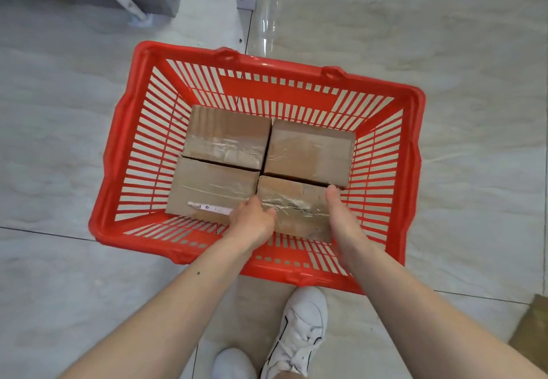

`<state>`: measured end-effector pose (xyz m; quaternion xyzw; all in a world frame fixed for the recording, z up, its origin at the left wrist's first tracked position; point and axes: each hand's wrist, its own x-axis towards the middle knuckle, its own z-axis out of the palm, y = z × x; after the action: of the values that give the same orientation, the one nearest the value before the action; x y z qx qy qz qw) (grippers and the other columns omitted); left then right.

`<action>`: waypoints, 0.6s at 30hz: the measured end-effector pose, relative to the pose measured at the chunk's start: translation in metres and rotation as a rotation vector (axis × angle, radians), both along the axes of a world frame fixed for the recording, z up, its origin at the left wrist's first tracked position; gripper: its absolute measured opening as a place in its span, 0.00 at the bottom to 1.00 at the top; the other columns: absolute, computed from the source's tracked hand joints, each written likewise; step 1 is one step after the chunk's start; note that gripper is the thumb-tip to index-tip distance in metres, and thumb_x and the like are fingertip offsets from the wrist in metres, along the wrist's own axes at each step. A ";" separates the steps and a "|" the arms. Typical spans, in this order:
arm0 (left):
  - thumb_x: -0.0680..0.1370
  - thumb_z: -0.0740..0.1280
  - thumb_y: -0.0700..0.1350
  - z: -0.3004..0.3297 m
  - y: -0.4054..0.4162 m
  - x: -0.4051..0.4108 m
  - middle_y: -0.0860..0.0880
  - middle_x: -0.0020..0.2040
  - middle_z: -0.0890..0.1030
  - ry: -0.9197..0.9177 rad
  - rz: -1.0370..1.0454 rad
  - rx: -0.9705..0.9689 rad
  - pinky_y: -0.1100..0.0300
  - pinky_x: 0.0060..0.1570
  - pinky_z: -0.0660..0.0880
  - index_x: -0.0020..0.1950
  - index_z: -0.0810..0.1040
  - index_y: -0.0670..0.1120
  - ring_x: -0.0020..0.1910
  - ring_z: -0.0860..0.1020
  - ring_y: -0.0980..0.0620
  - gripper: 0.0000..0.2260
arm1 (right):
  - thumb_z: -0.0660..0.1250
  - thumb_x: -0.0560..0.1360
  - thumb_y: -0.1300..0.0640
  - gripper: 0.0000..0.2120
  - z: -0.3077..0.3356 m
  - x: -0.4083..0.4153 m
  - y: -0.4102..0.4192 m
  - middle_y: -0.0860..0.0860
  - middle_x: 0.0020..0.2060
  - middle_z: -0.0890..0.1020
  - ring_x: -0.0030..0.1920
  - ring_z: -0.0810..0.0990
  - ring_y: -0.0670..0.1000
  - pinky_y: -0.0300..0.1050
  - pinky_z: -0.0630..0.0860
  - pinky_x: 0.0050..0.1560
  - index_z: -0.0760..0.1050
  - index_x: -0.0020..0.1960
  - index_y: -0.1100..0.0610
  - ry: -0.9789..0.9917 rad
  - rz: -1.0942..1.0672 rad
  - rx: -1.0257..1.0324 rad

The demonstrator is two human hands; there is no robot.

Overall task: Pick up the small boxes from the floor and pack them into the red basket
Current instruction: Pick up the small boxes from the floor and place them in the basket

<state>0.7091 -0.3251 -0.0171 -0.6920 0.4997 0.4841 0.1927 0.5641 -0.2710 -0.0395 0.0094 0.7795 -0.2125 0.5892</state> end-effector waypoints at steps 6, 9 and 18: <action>0.83 0.56 0.49 0.011 0.006 0.000 0.43 0.75 0.68 0.098 0.073 -0.007 0.49 0.72 0.64 0.77 0.61 0.43 0.73 0.66 0.42 0.23 | 0.55 0.51 0.13 0.58 -0.043 -0.012 0.030 0.43 0.74 0.69 0.74 0.69 0.52 0.59 0.63 0.74 0.61 0.76 0.39 -0.038 -0.046 -0.135; 0.83 0.56 0.49 0.036 0.007 0.000 0.43 0.75 0.68 0.144 0.134 -0.025 0.49 0.72 0.64 0.77 0.63 0.45 0.73 0.67 0.43 0.22 | 0.55 0.55 0.15 0.53 0.000 -0.008 0.027 0.44 0.72 0.72 0.72 0.71 0.52 0.58 0.67 0.72 0.64 0.74 0.40 -0.028 -0.022 -0.172; 0.82 0.58 0.50 0.168 0.009 -0.023 0.46 0.66 0.76 0.213 0.160 -0.115 0.55 0.63 0.69 0.71 0.69 0.45 0.65 0.74 0.46 0.19 | 0.49 0.81 0.37 0.26 0.171 -0.008 0.017 0.48 0.66 0.75 0.63 0.75 0.49 0.49 0.72 0.60 0.66 0.73 0.49 -0.011 -0.065 -0.230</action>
<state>0.6861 -0.3166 0.1514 -0.6844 0.4873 0.5391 0.0595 0.5559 -0.2544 0.1312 -0.0317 0.7461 -0.3194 0.5834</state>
